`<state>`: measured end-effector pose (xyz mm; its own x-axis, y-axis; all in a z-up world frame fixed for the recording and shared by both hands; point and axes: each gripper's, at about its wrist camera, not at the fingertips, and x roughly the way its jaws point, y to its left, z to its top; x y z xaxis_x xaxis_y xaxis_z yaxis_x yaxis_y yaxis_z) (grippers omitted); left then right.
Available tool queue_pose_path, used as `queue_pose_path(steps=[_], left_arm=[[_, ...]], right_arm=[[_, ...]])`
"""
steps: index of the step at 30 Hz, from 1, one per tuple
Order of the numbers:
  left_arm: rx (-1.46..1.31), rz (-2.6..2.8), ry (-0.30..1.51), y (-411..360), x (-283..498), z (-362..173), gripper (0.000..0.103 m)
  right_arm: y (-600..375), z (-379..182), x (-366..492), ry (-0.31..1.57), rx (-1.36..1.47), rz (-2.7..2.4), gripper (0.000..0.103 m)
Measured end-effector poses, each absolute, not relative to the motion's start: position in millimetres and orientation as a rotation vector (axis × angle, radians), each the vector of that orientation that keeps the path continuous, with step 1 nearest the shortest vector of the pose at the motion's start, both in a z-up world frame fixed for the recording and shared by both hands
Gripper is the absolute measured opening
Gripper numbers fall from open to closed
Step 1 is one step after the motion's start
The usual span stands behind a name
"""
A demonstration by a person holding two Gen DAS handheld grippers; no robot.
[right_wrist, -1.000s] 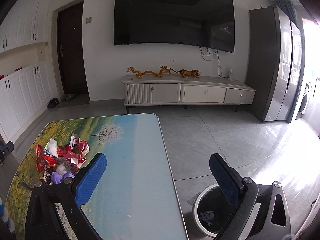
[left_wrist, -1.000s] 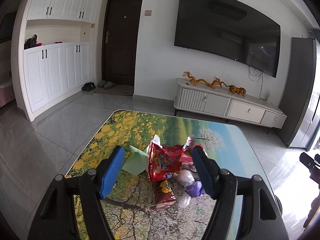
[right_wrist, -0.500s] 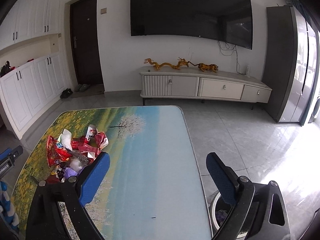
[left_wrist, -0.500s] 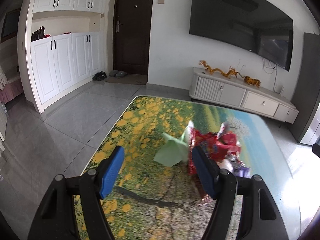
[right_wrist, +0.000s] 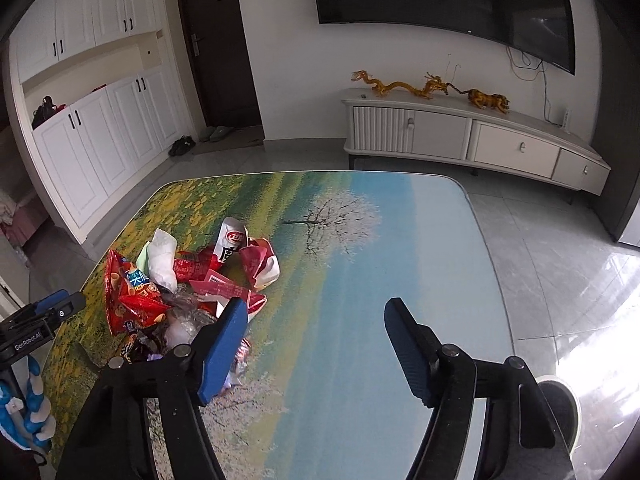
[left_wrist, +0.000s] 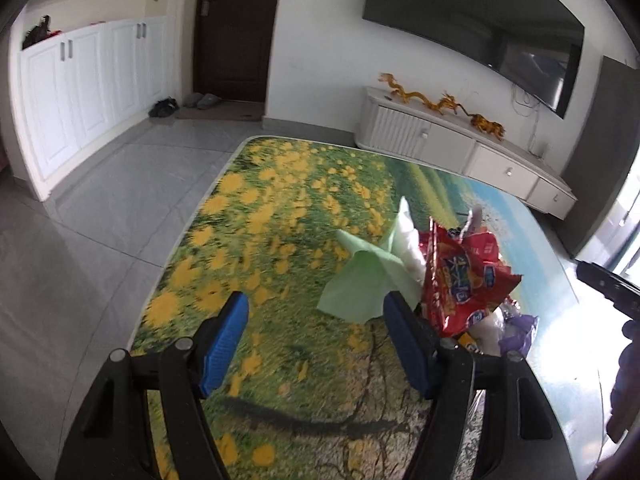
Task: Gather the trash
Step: 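Grasp the green paper with left tool while right tool grasps pink wrapper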
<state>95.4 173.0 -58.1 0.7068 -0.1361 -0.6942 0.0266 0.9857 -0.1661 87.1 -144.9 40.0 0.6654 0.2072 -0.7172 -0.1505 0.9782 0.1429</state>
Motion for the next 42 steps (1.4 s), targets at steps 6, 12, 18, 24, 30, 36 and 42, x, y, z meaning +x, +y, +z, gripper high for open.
queue_pose_path(steps=[6,12,18,24,30,36,42], left_arm=[[-0.151,-0.183,0.81,165,130,-64,0.069],[-0.106,-0.228,0.868,141,157,-77,0.069],[-0.144,-0.245,0.905,139,162,-91,0.068],[-0.203,-0.258,0.889,151,159,-87,0.041],[-0.205,-0.262,0.859,154,149,-78,0.027],[-0.197,-0.248,0.814,155,131,-59,0.026],[-0.192,-0.241,0.758,153,110,-33,0.026]], right_arm=[[-124,23,125,0.855,0.071,0.276,0.069],[-109,5,152,0.894,0.096,0.333,0.069],[-100,-13,169,0.94,0.109,0.371,0.064],[-105,-18,175,0.947,0.165,0.409,0.031],[-111,-16,168,0.937,0.155,0.397,0.016],[-124,-1,151,0.887,0.162,0.369,0.01],[-141,21,128,0.829,0.174,0.358,0.002]])
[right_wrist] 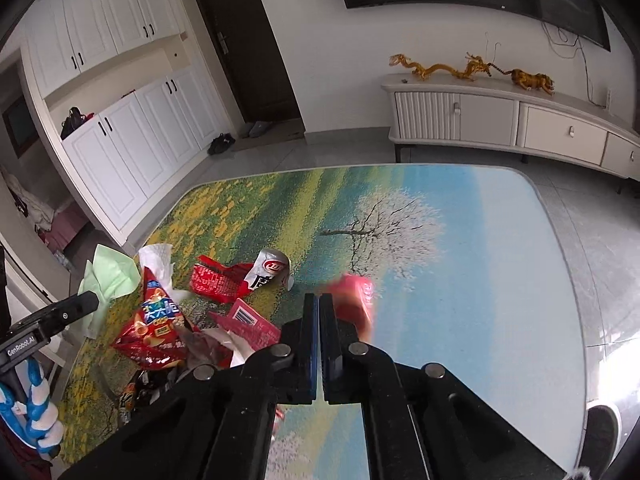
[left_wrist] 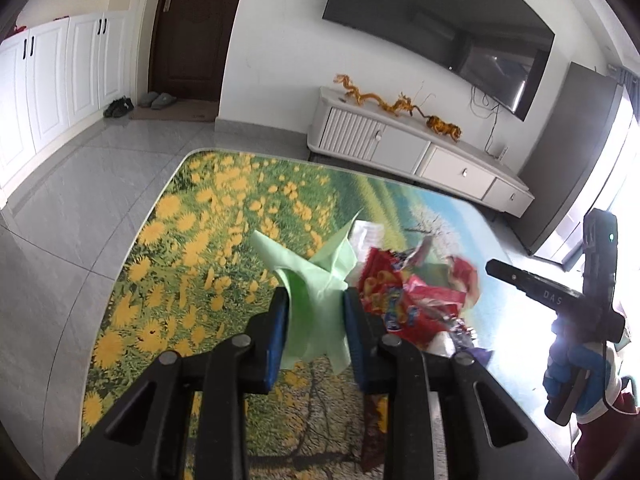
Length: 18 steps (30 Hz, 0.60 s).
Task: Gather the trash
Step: 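Grasp the green paper with left tool while right tool grasps pink wrapper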
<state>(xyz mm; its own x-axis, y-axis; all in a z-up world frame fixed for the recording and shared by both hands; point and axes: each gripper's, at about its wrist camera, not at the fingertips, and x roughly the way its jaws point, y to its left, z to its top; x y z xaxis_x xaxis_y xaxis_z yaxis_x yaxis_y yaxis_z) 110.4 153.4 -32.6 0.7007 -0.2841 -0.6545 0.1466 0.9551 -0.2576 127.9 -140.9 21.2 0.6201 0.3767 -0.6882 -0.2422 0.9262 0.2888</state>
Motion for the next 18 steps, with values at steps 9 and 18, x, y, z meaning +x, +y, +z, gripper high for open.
queue_pose_path(steps=[9,18], left_arm=[[-0.172,-0.27,0.696,134,80,-2,0.026],[-0.198,-0.296,0.689,127,80,2,0.026]], right_arm=[[-176,31,105,0.81,0.226,0.305,0.006],[-186,5,131,0.851,0.217,0.26,0.042]])
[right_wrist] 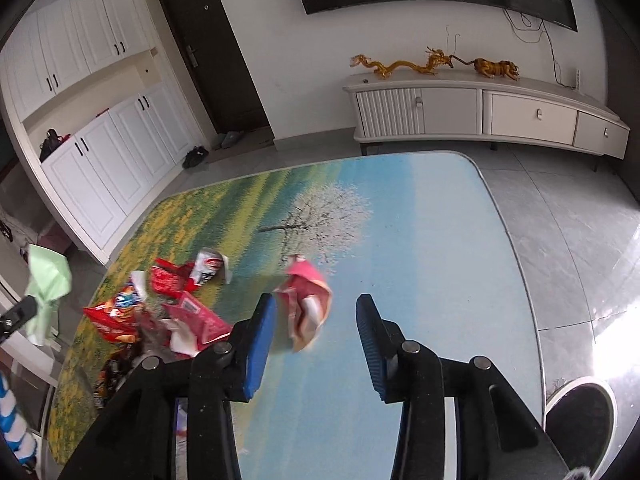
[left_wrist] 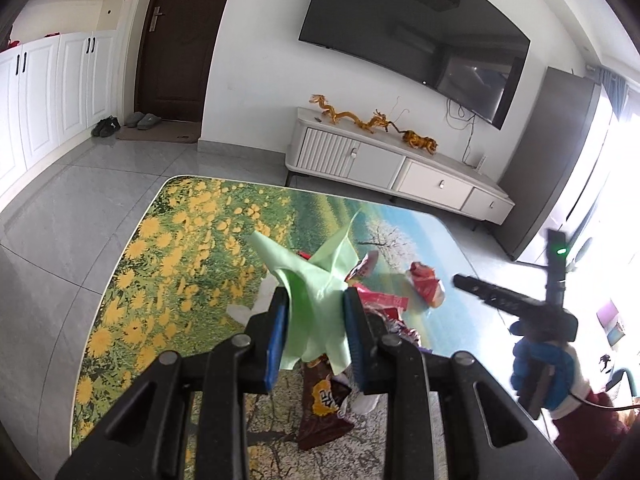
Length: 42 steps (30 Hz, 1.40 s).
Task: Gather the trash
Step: 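Grasp the green paper with left tool while right tool grasps pink wrapper, then carry green paper and pink wrapper over the bin and open both tools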
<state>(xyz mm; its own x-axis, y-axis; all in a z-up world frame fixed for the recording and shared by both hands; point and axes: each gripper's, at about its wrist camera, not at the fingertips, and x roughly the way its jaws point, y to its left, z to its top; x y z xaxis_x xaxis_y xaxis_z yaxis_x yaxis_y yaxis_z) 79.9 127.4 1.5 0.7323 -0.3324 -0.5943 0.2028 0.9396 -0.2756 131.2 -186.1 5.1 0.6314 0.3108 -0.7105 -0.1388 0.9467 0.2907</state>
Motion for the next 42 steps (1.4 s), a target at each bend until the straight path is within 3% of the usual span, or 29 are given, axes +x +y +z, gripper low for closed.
queue_pose_path(steps=[8,10,24,33,42], left_arm=[[-0.201,-0.329,0.686,113,97,1,0.026],[-0.194,-0.34,0.689,107,101,0,0.026],[-0.116,-0.463,0.678,34,80,20,0.026],[-0.016,-0.68,0.692,-82,59,28,0.026],[0.128,-0.926,0.804,-256,48,-6,0.027]], right_arm=[[-173,-26,164,0.901,0.193,0.291,0.046],[-173,-28,168,0.908,0.202,0.298,0.03],[-230,22,91,0.764,0.289,0.259,0.027],[-336,54,-2,0.655,0.295,-0.002,0.026],[-455,-6,-64,0.758,0.41,-0.286,0.026]])
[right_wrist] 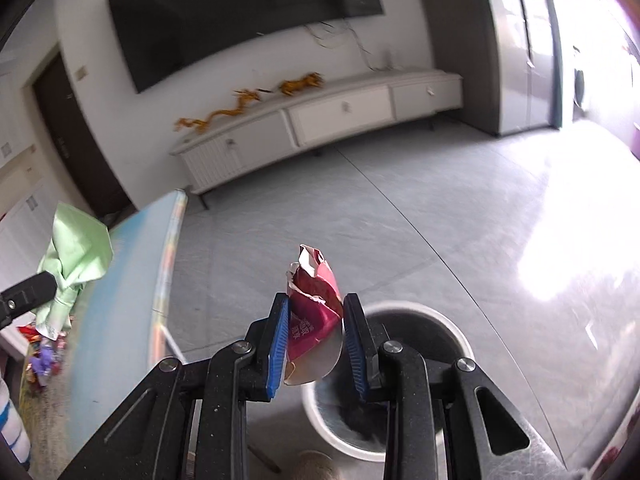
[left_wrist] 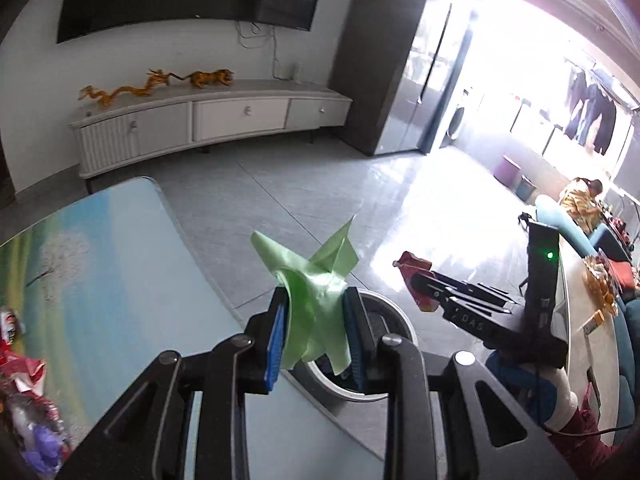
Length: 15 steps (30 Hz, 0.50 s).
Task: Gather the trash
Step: 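Carry green paper and pink wrapper over the bin and open both tools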
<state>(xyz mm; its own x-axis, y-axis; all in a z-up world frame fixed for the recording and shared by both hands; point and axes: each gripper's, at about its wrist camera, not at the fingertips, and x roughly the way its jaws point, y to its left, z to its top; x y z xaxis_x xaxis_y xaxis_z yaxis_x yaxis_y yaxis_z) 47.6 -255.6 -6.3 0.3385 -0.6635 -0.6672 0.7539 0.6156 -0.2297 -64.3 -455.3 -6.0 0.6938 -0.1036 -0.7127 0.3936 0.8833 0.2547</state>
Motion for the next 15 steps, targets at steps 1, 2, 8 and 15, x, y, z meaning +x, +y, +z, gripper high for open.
queue_pose_path(steps=[1,2,8,15], left_arm=[[0.138,-0.943,0.824,-273,46,-13,0.028],[0.152,-0.956,0.844,-290,45,-21,0.028],[0.198,-1.009,0.942,-369,43,-63,0.039],[0.192,-1.031,1.028,-411,51,-88,0.057]], right_arm=[[-465,-16,-68,0.776,0.428,-0.307,0.026],[-473,-25,-71,0.793,0.449,-0.32,0.026],[-509,-72,-76,0.867,0.53,-0.372,0.03],[-526,-89,-91,0.884,0.556,-0.446,0.055]])
